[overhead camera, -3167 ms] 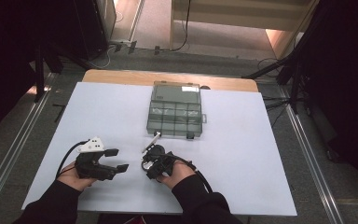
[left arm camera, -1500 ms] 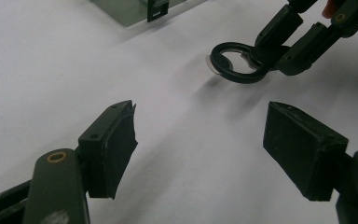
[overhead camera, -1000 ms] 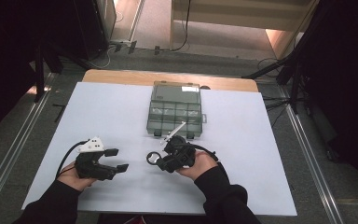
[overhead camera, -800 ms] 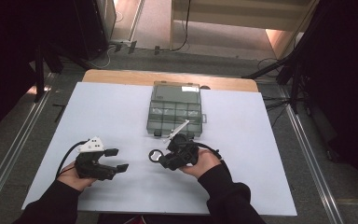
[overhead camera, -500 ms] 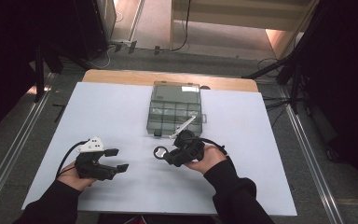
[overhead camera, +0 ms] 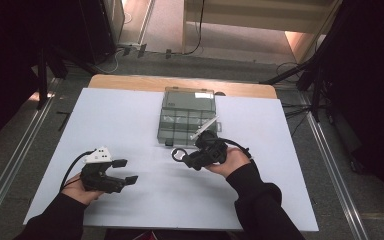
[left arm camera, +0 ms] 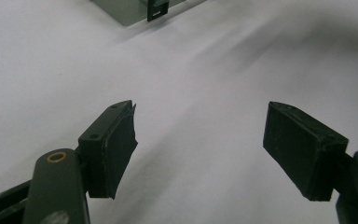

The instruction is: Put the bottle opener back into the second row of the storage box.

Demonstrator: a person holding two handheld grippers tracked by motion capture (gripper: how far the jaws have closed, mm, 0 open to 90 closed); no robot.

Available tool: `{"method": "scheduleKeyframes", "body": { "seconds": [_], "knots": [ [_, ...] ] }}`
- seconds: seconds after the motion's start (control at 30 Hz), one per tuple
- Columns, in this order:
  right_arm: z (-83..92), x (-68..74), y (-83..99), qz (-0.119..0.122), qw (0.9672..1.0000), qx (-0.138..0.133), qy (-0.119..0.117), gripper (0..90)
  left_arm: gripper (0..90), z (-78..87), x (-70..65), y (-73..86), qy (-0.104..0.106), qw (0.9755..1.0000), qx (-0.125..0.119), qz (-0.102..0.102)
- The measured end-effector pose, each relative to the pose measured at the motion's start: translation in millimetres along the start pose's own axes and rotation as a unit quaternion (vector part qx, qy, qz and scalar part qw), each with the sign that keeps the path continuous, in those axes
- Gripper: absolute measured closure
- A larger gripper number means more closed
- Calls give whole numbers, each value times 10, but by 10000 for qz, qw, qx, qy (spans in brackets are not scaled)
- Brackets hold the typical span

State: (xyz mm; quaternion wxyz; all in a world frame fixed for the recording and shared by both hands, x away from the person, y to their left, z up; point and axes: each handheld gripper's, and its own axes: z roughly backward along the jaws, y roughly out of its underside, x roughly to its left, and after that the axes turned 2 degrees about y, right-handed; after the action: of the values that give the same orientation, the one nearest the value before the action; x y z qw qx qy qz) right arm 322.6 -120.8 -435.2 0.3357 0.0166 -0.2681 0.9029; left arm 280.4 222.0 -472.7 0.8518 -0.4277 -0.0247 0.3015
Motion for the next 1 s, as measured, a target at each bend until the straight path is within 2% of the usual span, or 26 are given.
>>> {"method": "scheduleKeyframes", "body": {
  "seconds": [0.37, 0.87, 1.0],
  "knots": [
    [76, -164, -83, -136, 9999, -52, 17, 665, 251, 2, 0, 0, 0, 10000, 0, 5],
    [84, -378, -275, -189, 9998, -48, 29, 665, 251, 2, 0, 0, 16, 10000, 3, -3],
    [70, -441, -349, -125, 9999, 2, 33, 665, 251, 2, 1, 1, 13, 10000, -3, 2]
  ]
}}
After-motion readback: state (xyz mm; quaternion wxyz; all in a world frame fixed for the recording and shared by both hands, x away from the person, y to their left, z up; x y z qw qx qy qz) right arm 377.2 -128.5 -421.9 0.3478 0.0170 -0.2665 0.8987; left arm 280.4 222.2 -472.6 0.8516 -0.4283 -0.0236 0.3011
